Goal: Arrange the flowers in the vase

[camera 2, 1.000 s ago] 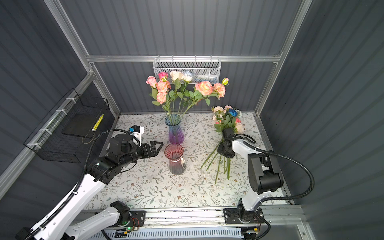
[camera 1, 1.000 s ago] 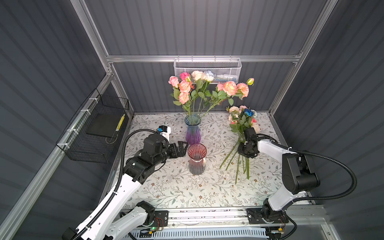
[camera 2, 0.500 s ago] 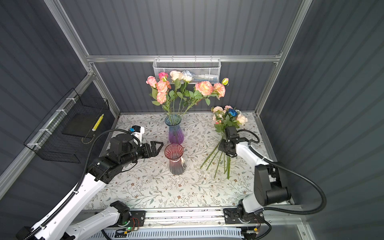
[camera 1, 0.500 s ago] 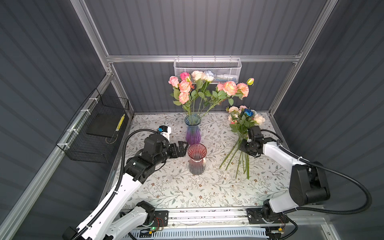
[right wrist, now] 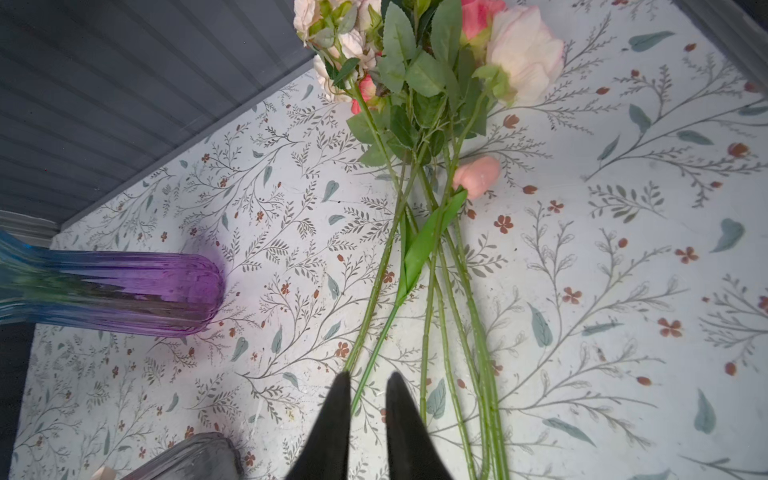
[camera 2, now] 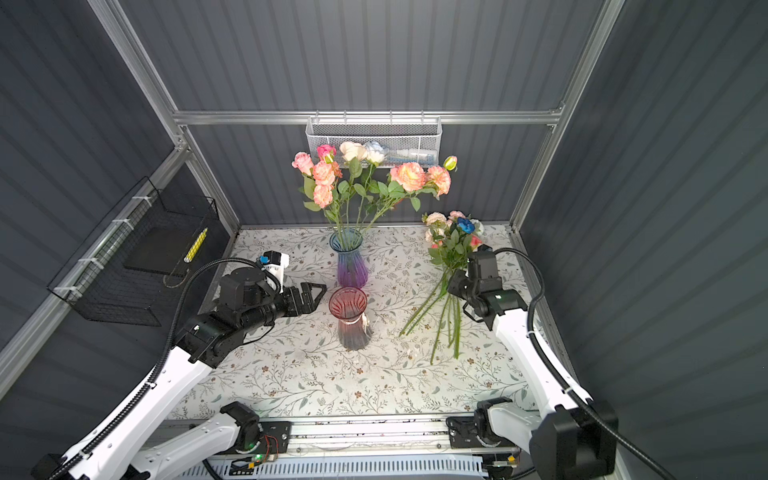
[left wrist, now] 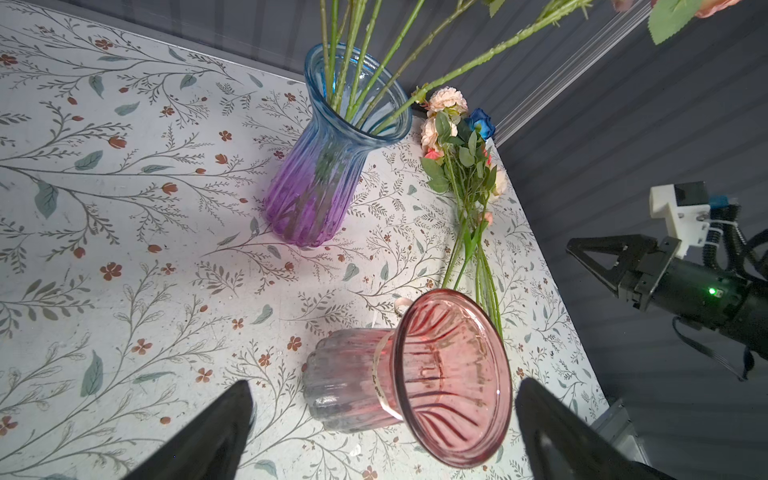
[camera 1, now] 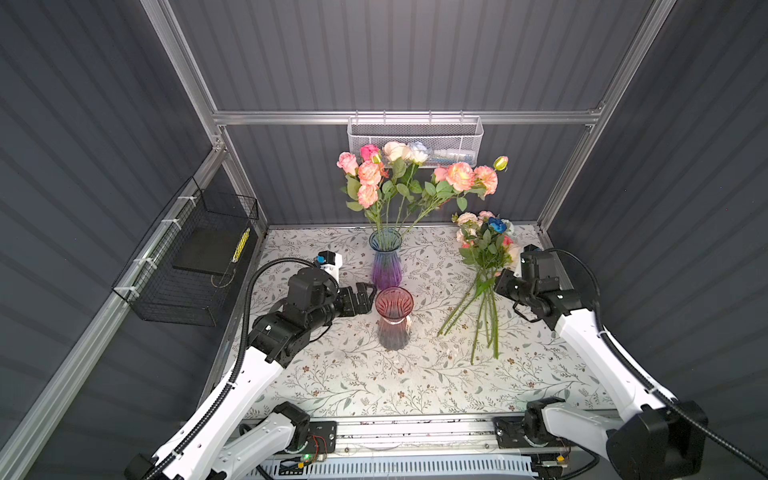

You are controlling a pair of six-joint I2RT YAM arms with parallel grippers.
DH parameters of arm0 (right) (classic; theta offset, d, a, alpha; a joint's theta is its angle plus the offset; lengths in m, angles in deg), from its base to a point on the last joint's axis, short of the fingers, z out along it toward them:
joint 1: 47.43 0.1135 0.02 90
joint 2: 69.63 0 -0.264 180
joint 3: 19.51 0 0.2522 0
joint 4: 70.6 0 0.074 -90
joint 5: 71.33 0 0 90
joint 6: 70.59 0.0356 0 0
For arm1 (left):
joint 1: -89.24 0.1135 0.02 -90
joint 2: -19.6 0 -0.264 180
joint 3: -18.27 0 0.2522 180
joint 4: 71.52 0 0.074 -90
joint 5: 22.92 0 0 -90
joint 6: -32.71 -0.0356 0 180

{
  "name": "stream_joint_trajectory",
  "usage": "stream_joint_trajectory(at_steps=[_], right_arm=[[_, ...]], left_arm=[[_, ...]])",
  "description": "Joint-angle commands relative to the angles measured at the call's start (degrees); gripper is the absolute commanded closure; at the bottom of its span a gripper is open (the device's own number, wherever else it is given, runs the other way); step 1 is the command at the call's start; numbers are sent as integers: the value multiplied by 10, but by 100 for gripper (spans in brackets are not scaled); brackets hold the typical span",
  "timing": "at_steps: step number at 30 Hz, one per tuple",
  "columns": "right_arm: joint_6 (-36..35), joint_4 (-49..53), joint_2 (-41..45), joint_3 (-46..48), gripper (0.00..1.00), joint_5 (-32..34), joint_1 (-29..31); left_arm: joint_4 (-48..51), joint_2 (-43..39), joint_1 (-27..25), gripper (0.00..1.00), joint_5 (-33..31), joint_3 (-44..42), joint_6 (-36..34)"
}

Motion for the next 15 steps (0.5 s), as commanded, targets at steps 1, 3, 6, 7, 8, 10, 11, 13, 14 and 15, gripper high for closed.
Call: stream_joint_trajectory(at_steps=[1,3,6,7,8,10,11,13,14,15], right_arm=[[5,33,-61,-3,69,-40,-8],[10,33,-99,-1,66,-53,-8],[12,28,-157,7,67,-64,-8],[12,28,-175,9,68,-63,-8],[14,25,-190,11,69,-62,-8],[16,17,-211,17,69,-60,-8],[18,10,-220,20,70,-60,-8],[20,3,-236,21,70,-64,-8],[20,-1,-243,21,70,-69,-8],[21,-5,-249,20,70,-72,-8]], left_arm=[[4,1,-2,0,-4,9,-13],[6,-3,-2,0,-5,7,-11],[9,-7,-2,0,-6,5,-10],[12,-7,-2,0,-7,5,-10],[14,-8,-2,0,-7,5,-10],[17,-10,-2,0,-8,6,-11],[18,-11,-2,0,-9,7,-12],[19,-14,-2,0,-12,7,-13],[20,-15,-2,0,-13,6,-13],[21,-15,-1,0,-14,6,-13]])
